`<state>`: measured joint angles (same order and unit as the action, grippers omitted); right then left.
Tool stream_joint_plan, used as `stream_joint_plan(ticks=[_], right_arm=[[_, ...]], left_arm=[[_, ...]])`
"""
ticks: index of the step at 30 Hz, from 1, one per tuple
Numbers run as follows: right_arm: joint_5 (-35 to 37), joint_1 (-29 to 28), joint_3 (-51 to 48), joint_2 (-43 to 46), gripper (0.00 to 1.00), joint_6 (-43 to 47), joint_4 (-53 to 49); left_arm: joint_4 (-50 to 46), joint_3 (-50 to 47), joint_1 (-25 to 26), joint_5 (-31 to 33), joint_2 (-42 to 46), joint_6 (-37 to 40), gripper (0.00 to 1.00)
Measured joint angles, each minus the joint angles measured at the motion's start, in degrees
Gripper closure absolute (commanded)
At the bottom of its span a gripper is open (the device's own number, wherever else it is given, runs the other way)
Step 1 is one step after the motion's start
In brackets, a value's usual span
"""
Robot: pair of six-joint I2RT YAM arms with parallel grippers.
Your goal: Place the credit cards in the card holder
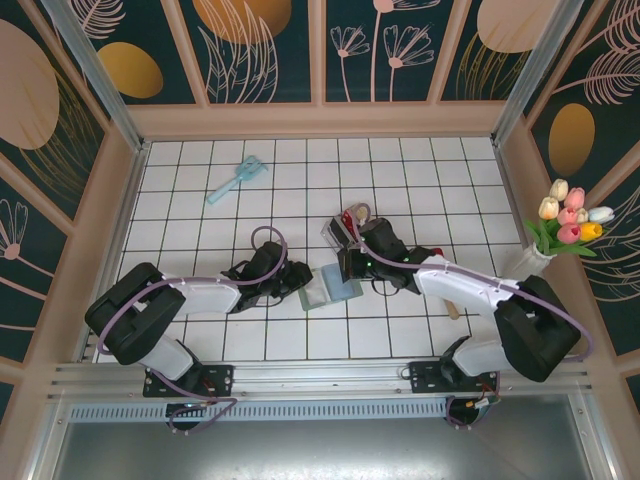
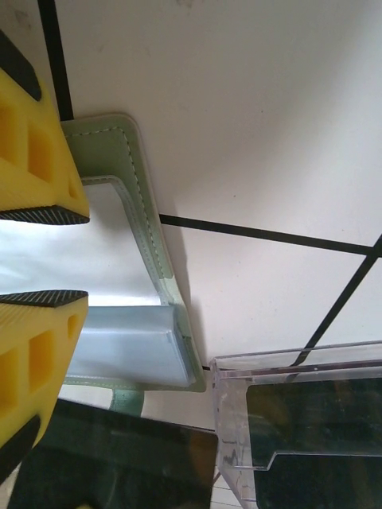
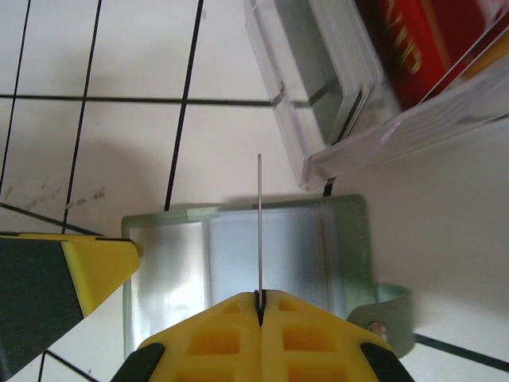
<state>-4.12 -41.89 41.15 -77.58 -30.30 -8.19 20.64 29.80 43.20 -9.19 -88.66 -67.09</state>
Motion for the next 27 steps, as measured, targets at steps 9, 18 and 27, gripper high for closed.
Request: stream_joint_plan(ticks=[9,18,27], right_arm=[[1.62,-0.04,-0.98,-0.66,0.97,1.44,-0.66],[3.23,-1.4,-1.68,-2.36,0.97,1.95,0.15],[1.09,-2.01,-1.79,-4.24,0.97,1.68,3.67]], left_arm=[[-0.31,0.0,0.0,0.0,0.0,0.02,0.69],[-0.33,0.0,0.0,-0.02,-0.2,0.02,0.69],[-0.33,0.0,0.0,-0.02,-0.66,0.02,0.69]])
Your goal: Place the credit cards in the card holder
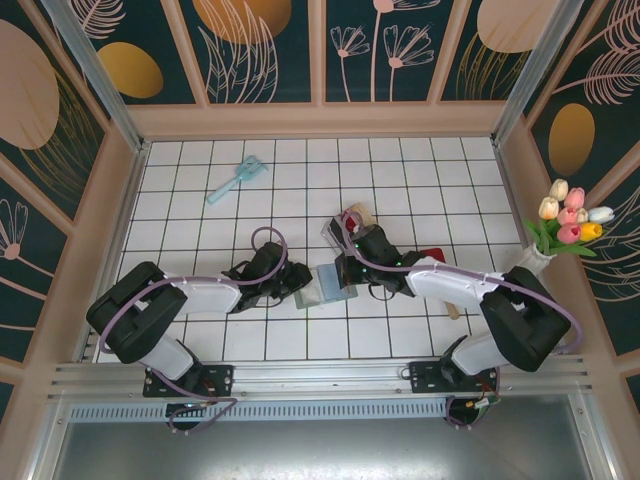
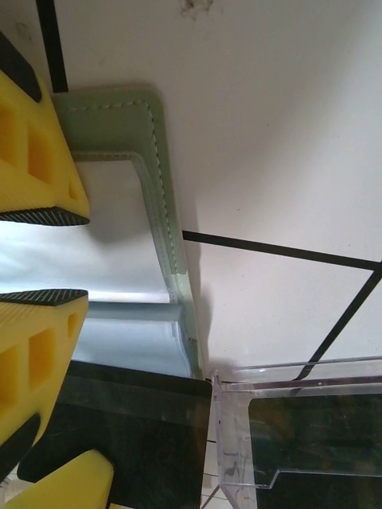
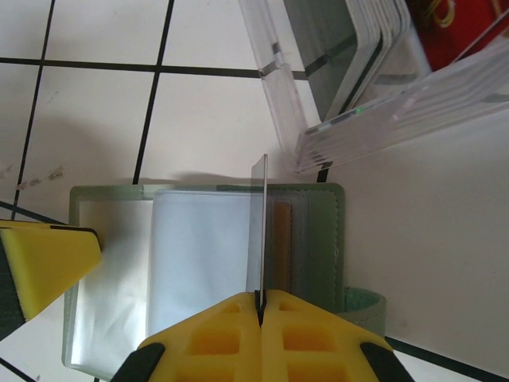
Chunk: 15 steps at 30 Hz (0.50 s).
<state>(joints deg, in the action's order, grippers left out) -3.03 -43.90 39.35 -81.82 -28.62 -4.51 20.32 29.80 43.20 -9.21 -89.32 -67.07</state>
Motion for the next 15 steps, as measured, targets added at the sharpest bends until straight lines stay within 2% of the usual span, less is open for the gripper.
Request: stream_joint_plan(ticks=[10,15], right_arm=[[2.14,-0.15,1.51,4.96,0.97,1.22,-3.41],[2.84,-0.07,1.38,4.61,0.97,1.29,-3.43]], left_arm=[[0.0,0.0,0.0,0.0,-0.11,0.02,0.69],[0.0,0.0,0.0,0.0,-0.11,0.04,0.69]])
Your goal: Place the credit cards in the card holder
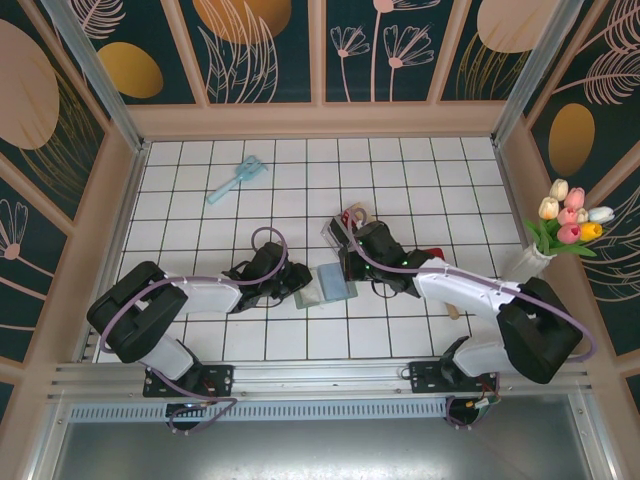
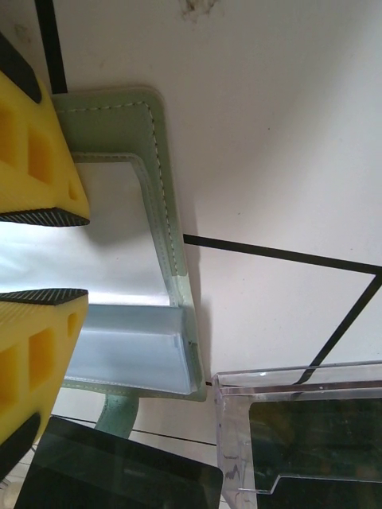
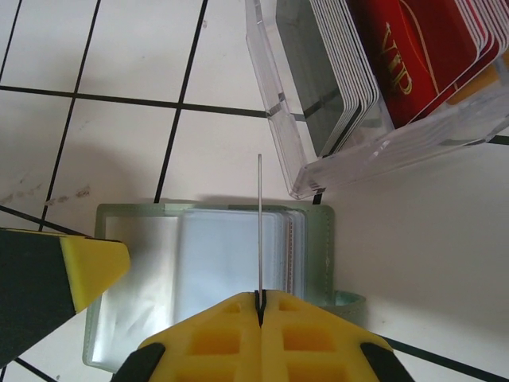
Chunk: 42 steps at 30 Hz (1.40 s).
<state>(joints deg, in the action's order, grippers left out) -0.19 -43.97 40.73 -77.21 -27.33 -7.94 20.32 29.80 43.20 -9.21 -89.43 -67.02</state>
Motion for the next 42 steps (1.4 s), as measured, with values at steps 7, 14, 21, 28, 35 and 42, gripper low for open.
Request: stream_joint_plan(ticks=[7,14,21,28,35,42], right_arm=[[-0.5,-0.02,-1.14,-2.97,0.98,-0.17,0.44],[-1.42,0.04,-1.18,-3.32,0.97,-0.68,1.53],[-3.15,0.02,-1.16,-3.32,0.97,-1.81,1.7],[-5.44,0.02,-1.14,-2.01,0.97,-2.95,1.75],[-7.45,-0.02,0.74,-0.94,0.96,-4.57,2.36],[-12.98,-0.2,1.44,-3.48,0.96,-5.79,5.68]], left_arm=[[0.02,0.0,0.0,0.0,-0.31,0.17,0.7],[0.04,0.15,0.0,-0.02,-0.59,0.2,0.7],[0.09,0.22,0.0,-0.07,-0.81,0.22,0.7],[0.13,0.28,0.0,-0.22,-0.9,0.37,0.7],[0.0,0.26,0.0,0.24,-0.37,0.37,0.7],[-1.18,-1.57,0.0,3.34,4.5,0.15,0.64]])
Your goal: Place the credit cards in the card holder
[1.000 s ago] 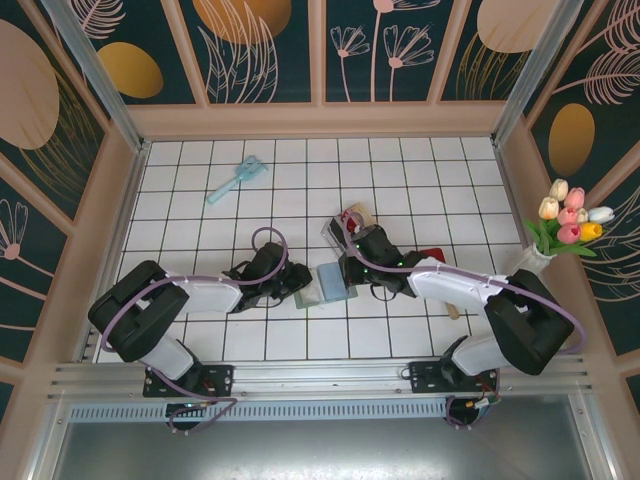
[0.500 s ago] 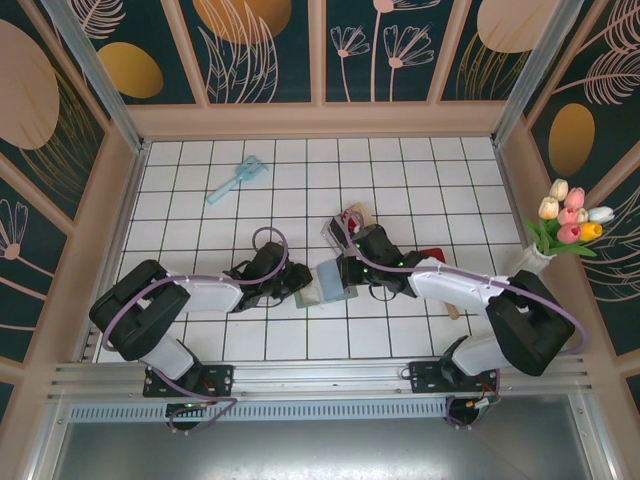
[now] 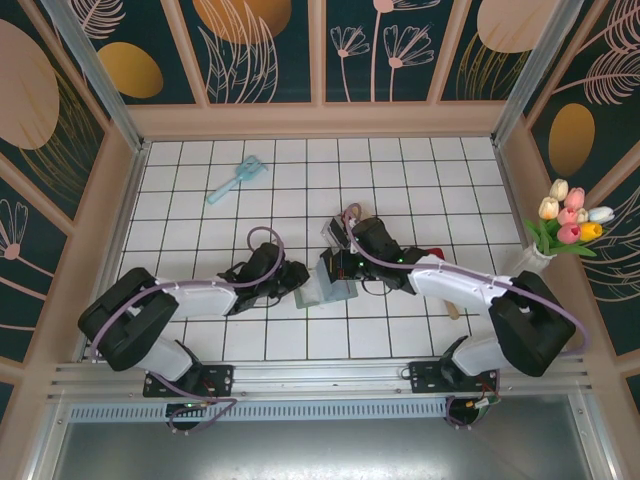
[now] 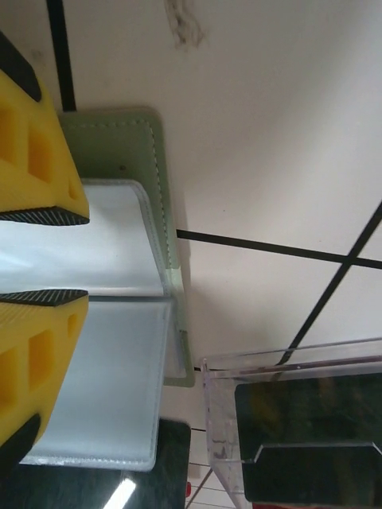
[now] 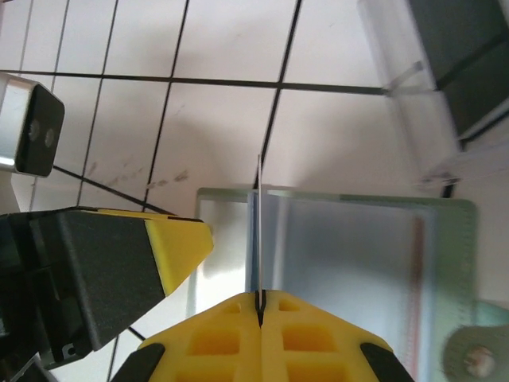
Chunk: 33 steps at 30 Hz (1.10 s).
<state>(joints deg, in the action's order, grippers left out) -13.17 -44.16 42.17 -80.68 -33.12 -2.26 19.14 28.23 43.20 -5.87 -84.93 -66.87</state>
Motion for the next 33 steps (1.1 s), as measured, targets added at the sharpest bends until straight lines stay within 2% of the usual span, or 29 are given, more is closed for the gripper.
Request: stream_joint_plan(ticks=[7,10,14,20,33], right_arm=[[-5.2,-0.26,1.64,-6.32,0.96,-1.38,2.58],[-5.79,-0.42,1.7,-8.22,0.97,-1.86,2.82],[-4.96,0.04,0.85,-5.77,0.97,-2.01,3.39],[-6.08,3.58,-2.21,0.66,0.97,-2.01,5.57],[-9.46,3.56,-8.72,-2.84,0.97,-4.79,11.72]], left_arm=[[-4.63,-3.82,0.0,7.23,10.64,-2.05,0.45],[-5.38,-4.46,0.0,8.66,12.92,-2.36,0.43],[-5.53,-4.37,0.0,8.44,12.0,-1.6,0.42],[-5.46,-2.99,0.0,5.79,6.23,-0.2,0.43],[-5.16,-0.83,0.0,2.71,0.92,0.92,0.56]])
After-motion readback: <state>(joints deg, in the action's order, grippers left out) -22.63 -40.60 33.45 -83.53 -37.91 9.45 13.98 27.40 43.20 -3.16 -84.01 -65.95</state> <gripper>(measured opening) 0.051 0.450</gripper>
